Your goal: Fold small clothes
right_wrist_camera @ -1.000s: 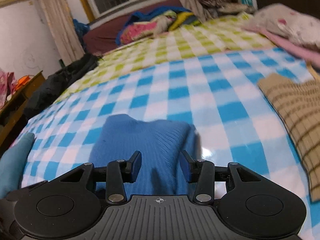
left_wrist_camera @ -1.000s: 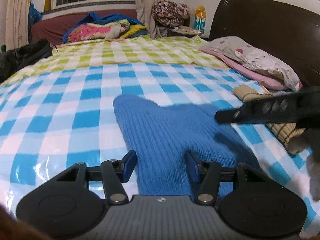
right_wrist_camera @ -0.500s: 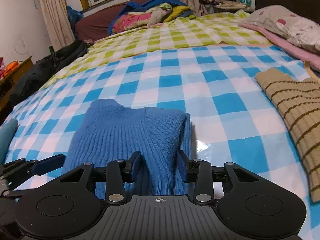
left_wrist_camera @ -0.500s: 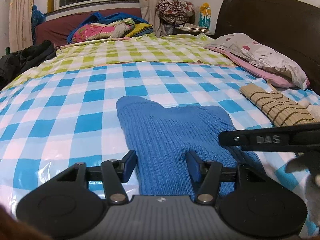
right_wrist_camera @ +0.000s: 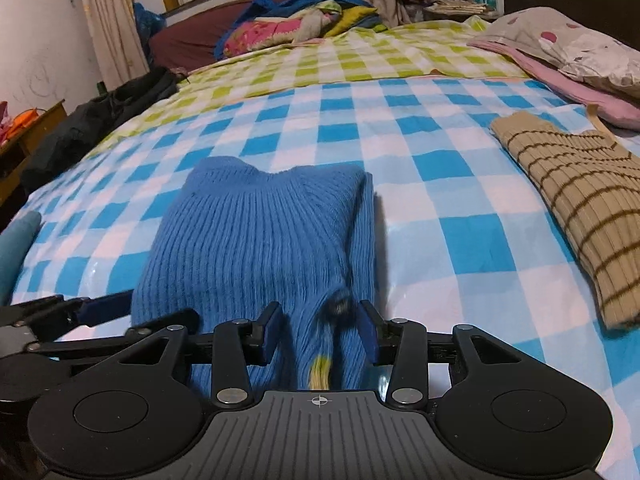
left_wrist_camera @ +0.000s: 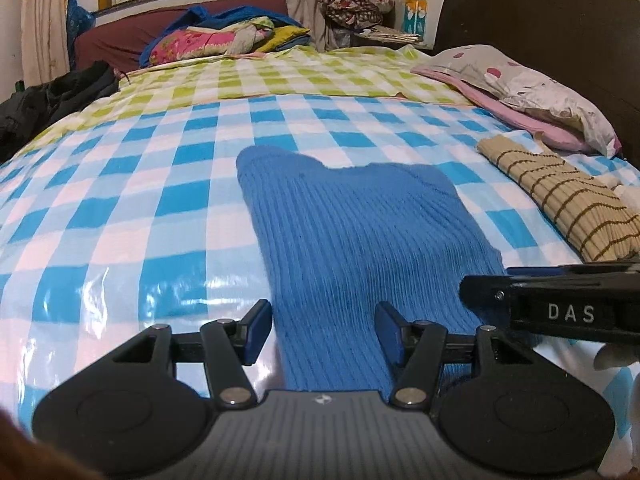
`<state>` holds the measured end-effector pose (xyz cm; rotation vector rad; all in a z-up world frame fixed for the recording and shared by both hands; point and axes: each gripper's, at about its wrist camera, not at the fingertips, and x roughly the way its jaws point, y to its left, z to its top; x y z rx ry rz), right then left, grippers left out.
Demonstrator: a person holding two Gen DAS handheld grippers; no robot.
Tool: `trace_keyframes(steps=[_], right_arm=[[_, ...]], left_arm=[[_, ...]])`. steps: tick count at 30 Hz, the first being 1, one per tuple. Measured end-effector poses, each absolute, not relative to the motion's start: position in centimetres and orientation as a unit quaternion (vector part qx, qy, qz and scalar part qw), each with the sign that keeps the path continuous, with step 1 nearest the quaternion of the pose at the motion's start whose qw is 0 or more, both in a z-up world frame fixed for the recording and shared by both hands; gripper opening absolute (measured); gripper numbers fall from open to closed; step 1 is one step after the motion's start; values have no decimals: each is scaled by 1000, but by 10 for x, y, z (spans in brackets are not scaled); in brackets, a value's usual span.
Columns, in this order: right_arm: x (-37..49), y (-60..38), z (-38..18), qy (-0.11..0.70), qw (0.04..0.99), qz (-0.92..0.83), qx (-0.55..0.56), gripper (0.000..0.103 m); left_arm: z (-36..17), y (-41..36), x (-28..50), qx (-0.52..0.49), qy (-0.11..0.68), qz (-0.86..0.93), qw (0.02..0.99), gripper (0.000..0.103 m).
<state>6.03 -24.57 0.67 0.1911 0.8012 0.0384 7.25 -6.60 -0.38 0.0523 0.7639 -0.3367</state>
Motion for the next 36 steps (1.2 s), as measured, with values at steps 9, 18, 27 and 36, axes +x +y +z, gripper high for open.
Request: trace_keyframes(steps=[9, 18, 27, 36], right_arm=[[36, -243, 2, 394, 914, 10, 95, 41], [14, -236, 4, 388, 917, 9, 91, 41], [-1, -226, 2, 389, 918, 1, 72, 44], [-13, -222, -3, 395, 917, -1, 65, 44]], left_arm=[[-6, -63, 52, 35, 371, -153, 915, 63], [-5, -57, 35, 32, 370, -147, 917, 67], [-14, -54, 17, 44, 377, -141, 914, 72], [-19, -47, 5, 48, 382, -118, 915, 86]])
